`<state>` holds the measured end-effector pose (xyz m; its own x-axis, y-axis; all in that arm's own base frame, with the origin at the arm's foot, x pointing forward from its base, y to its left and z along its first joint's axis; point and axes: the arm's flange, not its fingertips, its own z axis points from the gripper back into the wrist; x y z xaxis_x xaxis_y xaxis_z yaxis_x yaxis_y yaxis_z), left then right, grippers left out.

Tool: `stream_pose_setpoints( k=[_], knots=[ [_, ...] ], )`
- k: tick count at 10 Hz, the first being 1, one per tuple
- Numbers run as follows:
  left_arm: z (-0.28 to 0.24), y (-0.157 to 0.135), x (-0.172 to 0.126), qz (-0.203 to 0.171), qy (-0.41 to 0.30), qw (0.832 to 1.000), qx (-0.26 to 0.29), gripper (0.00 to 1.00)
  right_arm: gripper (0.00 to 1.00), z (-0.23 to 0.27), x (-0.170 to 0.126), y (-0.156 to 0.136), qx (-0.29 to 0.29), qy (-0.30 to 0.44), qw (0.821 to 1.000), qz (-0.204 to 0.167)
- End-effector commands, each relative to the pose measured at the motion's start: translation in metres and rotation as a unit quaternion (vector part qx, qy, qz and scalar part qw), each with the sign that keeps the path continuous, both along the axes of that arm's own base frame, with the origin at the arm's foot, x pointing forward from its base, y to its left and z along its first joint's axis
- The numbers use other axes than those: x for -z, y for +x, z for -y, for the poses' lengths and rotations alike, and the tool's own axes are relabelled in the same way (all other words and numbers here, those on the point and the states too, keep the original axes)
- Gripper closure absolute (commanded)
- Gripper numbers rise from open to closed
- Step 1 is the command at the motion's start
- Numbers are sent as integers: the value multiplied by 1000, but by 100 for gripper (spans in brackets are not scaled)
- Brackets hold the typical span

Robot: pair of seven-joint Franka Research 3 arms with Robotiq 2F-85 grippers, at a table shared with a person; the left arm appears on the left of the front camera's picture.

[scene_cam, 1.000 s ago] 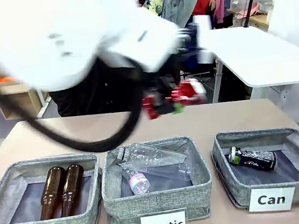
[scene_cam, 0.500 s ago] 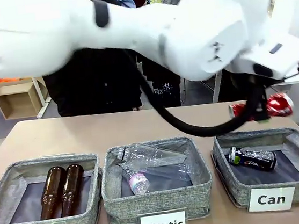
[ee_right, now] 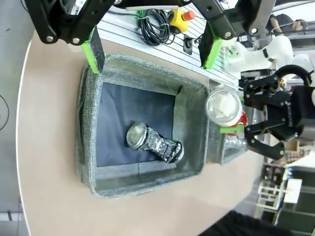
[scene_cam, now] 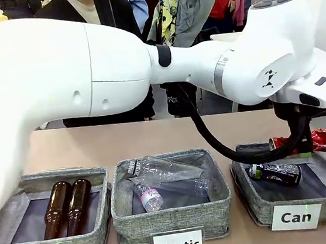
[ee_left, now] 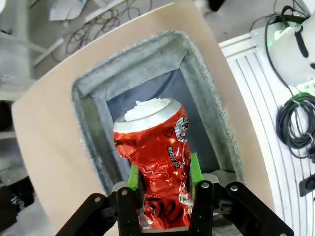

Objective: Sort the can waste into the basket.
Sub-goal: Pick up the can waste from the table and place it in the right Fabric basket.

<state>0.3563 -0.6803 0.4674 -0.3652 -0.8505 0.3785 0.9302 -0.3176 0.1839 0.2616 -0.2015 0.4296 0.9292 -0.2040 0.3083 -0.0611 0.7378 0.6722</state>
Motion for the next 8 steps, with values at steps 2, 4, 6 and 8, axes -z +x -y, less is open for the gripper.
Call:
stream_pose_setpoints(
  k=[2, 4, 6, 8],
  knots=[
    [7, 1, -12, 16, 15, 1000, 1, 56, 0, -2, -2, 0, 2, -2, 1000, -5],
    [5, 0, -12, 7, 18, 1000, 9, 24, 0, -2, -2, 0, 2, -2, 1000, -5],
    [3, 0, -13, 12, 14, 1000, 7, 0, 0, -2, -2, 0, 2, -2, 1000, -5],
    [-2, -1, -15, 15, 11, 1000, 1, 0, 0, -2, -2, 0, 2, -2, 1000, -5]
  ],
)
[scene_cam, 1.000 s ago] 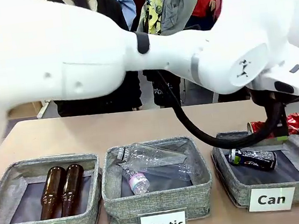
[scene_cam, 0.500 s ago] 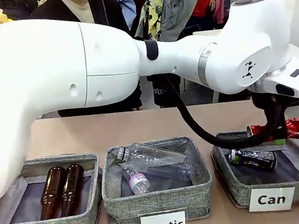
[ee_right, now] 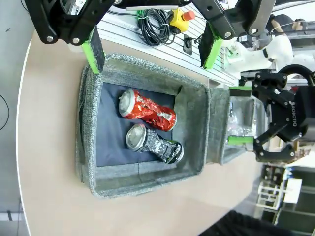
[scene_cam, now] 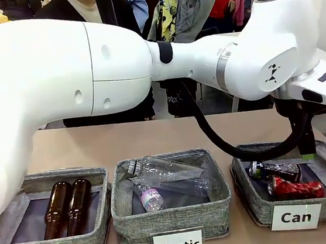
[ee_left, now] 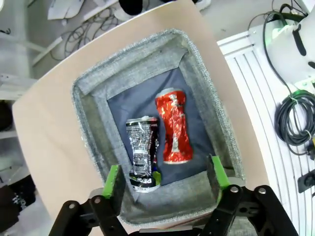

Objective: Sort the can waste into the basket.
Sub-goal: Pick up the can waste from the table and place it in the right Fabric basket.

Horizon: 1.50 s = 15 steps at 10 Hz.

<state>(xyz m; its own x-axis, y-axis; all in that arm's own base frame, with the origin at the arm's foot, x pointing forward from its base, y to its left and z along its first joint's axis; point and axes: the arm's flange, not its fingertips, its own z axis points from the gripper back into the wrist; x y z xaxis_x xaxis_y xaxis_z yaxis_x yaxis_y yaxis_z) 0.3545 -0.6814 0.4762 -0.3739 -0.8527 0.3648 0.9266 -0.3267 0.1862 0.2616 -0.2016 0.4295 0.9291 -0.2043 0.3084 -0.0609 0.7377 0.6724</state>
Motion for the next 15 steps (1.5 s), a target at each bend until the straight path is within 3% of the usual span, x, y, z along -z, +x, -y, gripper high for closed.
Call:
stream_pose_setpoints(
  k=[1, 3, 5, 7, 9, 11, 12, 13, 14, 15],
  knots=[
    [-5, 0, -5, 14, 6, 1000, -4, 0, 0, -2, -2, 0, 2, -2, 1000, -5],
    [-19, 2, -13, 4, 12, 1000, -8, 0, 0, -2, -2, 0, 2, -2, 1000, -5],
    [-48, -5, -32, -45, 35, 998, -22, 0, 0, -4, -6, 8, -19, 7, 1000, 17],
    [-123, -9, -63, -118, -3, 991, -59, 0, 0, -25, -19, 38, -69, 27, 997, 37],
    [-228, -12, -81, -176, -89, 973, -117, 0, 0, -61, -36, 83, -121, 68, 990, 36],
    [-330, -9, -75, -197, -154, 939, -236, 0, 0, -112, -45, 122, -135, 76, 987, 38],
    [-387, -2, -57, -250, -170, 913, -275, 0, 0, -142, -46, 135, -167, 81, 982, 31],
    [-439, 7, -39, -299, -190, 874, -333, 0, 0, -171, -44, 142, -201, 103, 974, 18],
    [-487, 20, -20, -359, -208, 824, -384, 0, 0, -200, -38, 148, -241, 128, 962, -2],
    [-531, 35, -4, -407, -236, 780, -412, 0, 0, -231, -30, 155, -260, 139, 955, -22]
  ],
)
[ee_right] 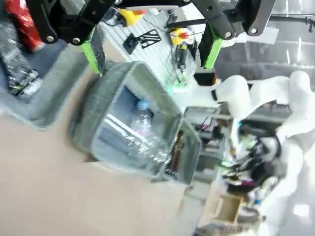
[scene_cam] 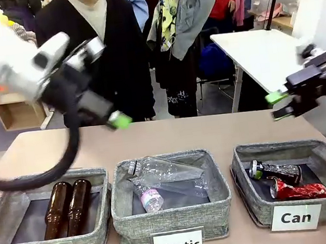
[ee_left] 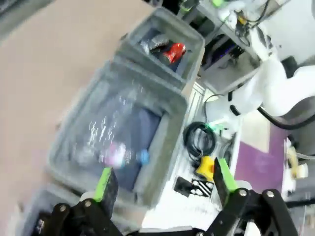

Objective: Sort the can waste into the basket.
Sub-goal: Pick up the can waste from the table and place it in the right Fabric basket.

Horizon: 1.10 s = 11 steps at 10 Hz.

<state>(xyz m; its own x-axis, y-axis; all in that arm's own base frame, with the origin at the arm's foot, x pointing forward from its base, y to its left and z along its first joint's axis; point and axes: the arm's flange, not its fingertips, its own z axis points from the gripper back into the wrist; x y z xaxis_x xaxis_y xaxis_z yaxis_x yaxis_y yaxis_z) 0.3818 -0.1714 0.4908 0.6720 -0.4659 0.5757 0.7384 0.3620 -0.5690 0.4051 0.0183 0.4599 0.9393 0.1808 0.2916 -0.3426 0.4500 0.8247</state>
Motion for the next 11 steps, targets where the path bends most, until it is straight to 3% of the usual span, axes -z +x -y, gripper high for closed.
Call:
stream_pose_setpoints(
  k=[1, 3, 4, 5, 11],
  knots=[
    [-62, 16, 42, -89, -103, 990, -46, 0, 0, -40, 14, 17, -31, 35, 998, -44],
    [-104, 20, 99, -146, -171, 972, -66, 0, 0, -59, 30, 26, -44, 100, 990, -93],
    [-112, 25, 114, -142, -204, 968, -47, 0, 0, -59, 35, 38, -31, 114, 987, -110],
    [-109, 5, 86, -132, -126, 982, -56, 0, 0, -65, 36, 10, -52, 63, 994, -70],
    [-109, 5, 86, -132, -126, 982, -56, 0, 0, -65, 36, 10, -52, 63, 994, -70]
  ],
)
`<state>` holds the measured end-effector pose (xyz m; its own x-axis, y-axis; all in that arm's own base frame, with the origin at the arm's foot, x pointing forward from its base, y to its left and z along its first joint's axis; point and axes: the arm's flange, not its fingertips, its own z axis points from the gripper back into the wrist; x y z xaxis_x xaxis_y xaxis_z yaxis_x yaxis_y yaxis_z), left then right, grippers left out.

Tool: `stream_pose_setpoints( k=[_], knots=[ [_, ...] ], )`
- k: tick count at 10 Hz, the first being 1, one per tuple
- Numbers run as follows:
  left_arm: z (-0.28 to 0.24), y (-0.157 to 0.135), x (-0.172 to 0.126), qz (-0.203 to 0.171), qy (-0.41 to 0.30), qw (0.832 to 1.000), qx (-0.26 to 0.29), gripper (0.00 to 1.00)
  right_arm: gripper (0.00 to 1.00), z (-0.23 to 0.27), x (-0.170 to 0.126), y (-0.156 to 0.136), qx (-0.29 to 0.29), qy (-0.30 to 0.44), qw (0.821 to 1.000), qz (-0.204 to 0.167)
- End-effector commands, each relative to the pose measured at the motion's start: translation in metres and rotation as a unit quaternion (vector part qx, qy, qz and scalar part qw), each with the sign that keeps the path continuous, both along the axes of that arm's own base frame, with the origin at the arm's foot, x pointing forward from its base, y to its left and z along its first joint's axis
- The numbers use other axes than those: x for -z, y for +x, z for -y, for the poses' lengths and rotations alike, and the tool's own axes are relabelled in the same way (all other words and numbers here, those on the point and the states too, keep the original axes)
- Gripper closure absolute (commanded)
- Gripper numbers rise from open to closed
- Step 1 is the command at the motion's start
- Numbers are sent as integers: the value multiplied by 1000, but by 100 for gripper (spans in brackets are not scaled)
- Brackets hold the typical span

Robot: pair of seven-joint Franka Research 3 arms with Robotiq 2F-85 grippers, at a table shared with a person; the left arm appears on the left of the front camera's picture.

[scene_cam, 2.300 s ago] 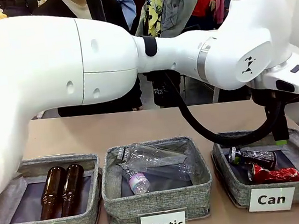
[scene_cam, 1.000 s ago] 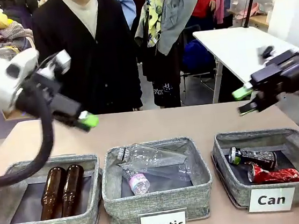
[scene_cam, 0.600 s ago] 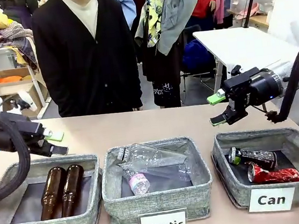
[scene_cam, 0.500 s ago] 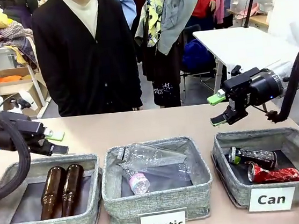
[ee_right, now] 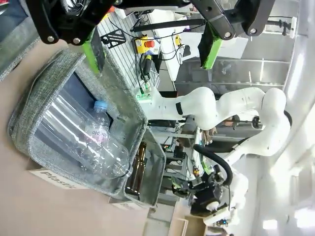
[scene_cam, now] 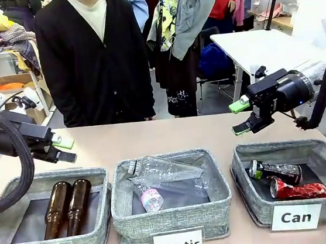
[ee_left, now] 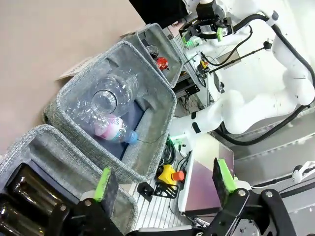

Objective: Sort the can waste into the basket.
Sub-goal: Pick up the can waste from the table and place it in the right Fabric basket.

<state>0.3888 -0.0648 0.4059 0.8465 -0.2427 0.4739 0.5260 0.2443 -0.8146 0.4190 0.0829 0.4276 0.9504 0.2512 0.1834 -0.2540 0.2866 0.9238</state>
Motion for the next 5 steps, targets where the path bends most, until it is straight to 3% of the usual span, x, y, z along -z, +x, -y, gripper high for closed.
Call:
stream_pose_setpoints(
  k=[1, 5],
  knots=[
    [-2, -2, 1, -5, 6, 1000, -2, 0, 0, 0, 3, -4, 3, -11, 1000, 4],
    [-2, -2, 1, -5, 6, 1000, -2, 0, 0, 0, 3, -4, 3, -11, 1000, 4]
  ],
)
